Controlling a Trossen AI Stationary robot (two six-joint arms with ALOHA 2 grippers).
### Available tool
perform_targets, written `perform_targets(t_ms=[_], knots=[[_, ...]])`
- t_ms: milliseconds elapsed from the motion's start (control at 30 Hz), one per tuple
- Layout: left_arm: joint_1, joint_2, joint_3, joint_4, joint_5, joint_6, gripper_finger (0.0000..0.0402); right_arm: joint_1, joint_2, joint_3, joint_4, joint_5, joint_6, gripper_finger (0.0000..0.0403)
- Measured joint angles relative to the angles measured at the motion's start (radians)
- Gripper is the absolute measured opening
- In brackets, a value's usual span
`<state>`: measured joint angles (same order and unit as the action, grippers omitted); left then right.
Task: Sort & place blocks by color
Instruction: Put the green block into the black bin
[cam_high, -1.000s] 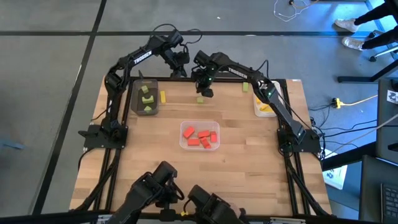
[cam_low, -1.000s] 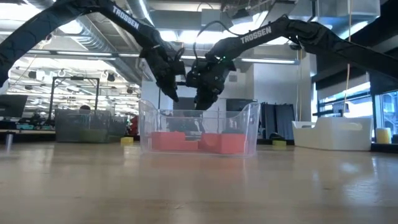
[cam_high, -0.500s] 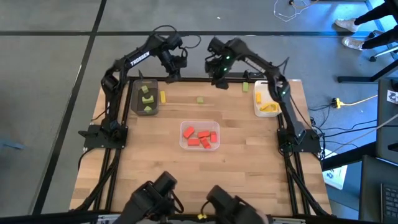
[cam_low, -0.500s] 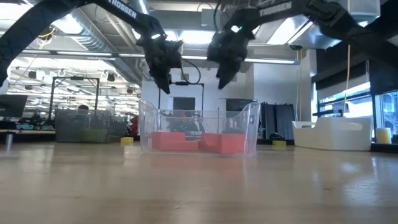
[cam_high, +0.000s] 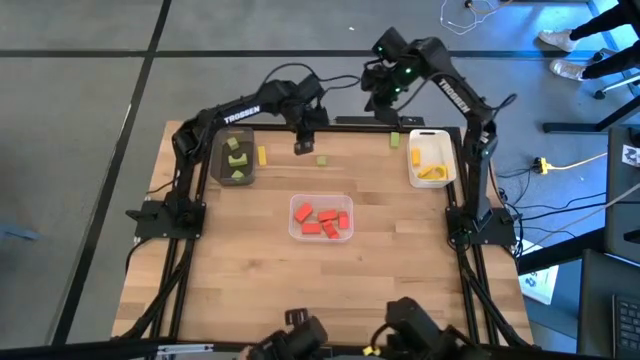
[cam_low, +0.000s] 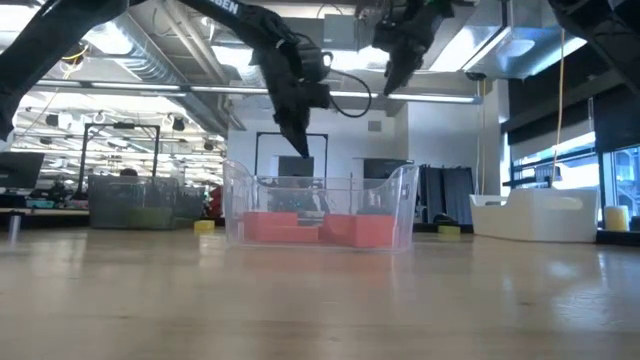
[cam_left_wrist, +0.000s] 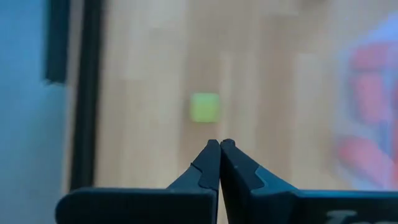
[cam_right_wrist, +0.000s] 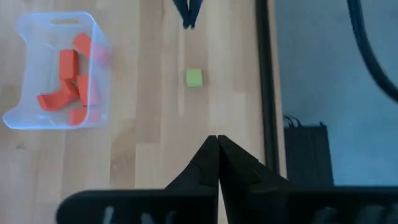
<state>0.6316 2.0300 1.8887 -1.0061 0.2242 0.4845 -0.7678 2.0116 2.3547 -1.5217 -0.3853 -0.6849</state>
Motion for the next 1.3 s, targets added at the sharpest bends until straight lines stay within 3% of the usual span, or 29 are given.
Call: perform_targets(t_ms=[133, 200, 600, 1300], knots=[[-0.035, 0.0, -0.011, 0.069, -0.155, -0.122, 0.0, -0.02, -0.024, 0.0, -0.029, 0.05, 0.0, 0.0], [-0.045, 0.0, -0.011, 0.069, -0.185, -0.177, 0.0, -0.029, -0.032, 0.0, -0.035, 0.062, 0.001, 0.0001], [-0.052, 0.0, -0.011, 0.065, -0.175, -0.293, 0.0, -0.02, -0.032, 0.0, -0.028, 0.052, 0.003, 0.0001], [-0.055, 0.0, -0.011, 0.048, -0.127, -0.397, 0.0, -0.02, -0.032, 0.0, 0.197, 0.052, 0.003, 0.0001]])
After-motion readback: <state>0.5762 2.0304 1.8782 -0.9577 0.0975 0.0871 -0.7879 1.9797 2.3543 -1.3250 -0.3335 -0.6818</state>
